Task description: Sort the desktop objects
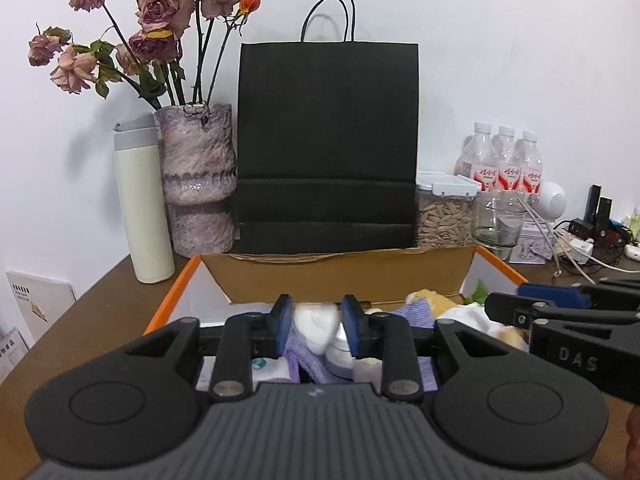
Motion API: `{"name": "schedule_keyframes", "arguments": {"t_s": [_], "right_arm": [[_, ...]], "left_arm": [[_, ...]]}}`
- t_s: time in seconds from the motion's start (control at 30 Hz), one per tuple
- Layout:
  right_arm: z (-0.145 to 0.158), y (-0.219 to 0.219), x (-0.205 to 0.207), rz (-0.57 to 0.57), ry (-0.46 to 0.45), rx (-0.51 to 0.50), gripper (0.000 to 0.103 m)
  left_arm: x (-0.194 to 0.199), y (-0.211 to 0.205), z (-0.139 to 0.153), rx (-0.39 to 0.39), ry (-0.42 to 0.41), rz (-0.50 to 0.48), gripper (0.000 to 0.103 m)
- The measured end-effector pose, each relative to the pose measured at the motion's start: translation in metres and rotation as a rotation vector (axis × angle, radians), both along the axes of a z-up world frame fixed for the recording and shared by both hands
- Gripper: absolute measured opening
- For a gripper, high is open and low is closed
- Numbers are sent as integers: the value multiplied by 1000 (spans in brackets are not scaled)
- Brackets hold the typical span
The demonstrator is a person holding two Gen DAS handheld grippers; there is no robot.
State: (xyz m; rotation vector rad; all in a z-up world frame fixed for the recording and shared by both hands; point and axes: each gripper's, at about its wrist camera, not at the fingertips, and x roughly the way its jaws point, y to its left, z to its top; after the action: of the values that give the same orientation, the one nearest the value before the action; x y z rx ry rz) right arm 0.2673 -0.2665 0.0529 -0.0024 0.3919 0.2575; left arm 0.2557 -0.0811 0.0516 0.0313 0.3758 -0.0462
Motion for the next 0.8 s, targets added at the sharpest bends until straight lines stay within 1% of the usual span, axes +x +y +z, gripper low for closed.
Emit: {"name": "schedule_keyframes", "arguments": {"t_s": [0.03,0.07,0.1,0.13,0.17,0.23,0.27,0.3,0.33,0.4,0.53,0.67,0.8], "right_arm": [[0,-1,0,0,-4,3,52],[1,-2,0,-1,-8,6,69],[2,-2,-1,0,-12,9,76],[3,-2,-3,1,-17,10,86],[4,-1,-4,0,-21,10,91],[7,0,-7,1,-30,4,93],[8,1,-9,1,-33,-1,97],[8,2,-10,-5,-37,-6,100],[9,2,-12,-13,-45,-10,103],[10,3,-16,-24,-52,-20,103],[9,5,-27,-37,-58,-32,103],[4,7,-43,-40,-48,-43,103],[-1,10,-61,-38,-35,-57,103]], "left_arm": [[0,1,0,4,-4,4,45],[0,2,0,4,-11,9,47],[-2,2,1,7,-22,17,49],[-3,2,2,15,-32,22,53],[-4,2,3,22,-40,25,59],[-8,4,5,21,-56,36,91],[-10,4,6,19,-66,41,94],[-13,5,7,24,-80,60,100],[-14,6,8,30,-89,70,103],[-18,9,10,21,-90,68,103],[-25,18,9,-24,-57,49,103],[-40,23,4,-15,-64,53,103],[-58,30,-3,-15,-38,44,103]]}}
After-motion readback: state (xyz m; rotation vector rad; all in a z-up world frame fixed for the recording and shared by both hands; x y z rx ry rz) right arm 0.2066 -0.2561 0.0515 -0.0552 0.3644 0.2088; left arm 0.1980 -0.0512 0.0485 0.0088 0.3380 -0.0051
